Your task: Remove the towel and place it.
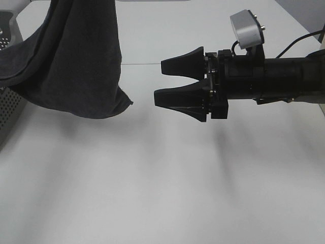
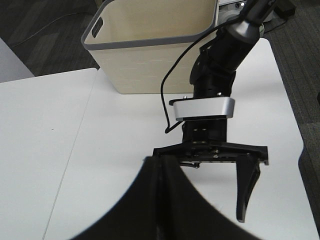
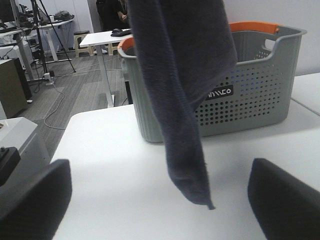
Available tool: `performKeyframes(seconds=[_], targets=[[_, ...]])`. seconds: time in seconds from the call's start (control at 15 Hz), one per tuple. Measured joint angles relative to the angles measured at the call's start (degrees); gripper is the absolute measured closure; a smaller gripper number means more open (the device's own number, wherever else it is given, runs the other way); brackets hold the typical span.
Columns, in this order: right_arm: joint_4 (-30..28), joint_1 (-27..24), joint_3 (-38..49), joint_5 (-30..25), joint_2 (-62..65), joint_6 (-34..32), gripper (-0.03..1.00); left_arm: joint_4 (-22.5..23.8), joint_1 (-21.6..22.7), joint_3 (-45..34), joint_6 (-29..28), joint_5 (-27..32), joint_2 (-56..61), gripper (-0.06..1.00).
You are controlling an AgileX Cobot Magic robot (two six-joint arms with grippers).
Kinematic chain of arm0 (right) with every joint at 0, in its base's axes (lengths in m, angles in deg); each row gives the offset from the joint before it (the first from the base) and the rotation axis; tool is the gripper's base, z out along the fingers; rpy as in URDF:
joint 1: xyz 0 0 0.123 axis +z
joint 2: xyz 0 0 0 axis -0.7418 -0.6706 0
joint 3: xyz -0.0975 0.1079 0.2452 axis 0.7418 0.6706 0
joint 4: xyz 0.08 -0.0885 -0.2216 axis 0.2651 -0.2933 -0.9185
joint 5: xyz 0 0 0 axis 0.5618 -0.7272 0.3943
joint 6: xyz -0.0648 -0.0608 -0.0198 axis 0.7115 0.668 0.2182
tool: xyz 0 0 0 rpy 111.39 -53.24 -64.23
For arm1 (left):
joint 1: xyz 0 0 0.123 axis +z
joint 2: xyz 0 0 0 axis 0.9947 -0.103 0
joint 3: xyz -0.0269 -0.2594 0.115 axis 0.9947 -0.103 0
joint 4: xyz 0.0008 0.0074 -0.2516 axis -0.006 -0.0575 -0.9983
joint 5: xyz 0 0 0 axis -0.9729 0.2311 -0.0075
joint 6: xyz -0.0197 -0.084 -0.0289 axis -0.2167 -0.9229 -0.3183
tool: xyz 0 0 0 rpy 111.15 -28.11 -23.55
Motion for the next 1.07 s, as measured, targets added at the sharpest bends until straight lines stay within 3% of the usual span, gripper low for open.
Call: performKeyframes(seconds=[0.33,0.47,1.07], targets=[[0.4,4.53,-10.43,1.78,-9.4,-1.09,0.07,0.0,-0.06,0.0,-0.29,0.0,0.0,0.94],[0.4,7.22,-14.04,6.07,-12.15,-1.09,0.09,0.0,-0.06,0.0,-0.29,0.0,0.0,0.94],[0.29,9.4,-18.51,9.85,-16.9,1.26,0.19,0.17,-0.06,0.0,-0.29,0.0,0.0,0.94]])
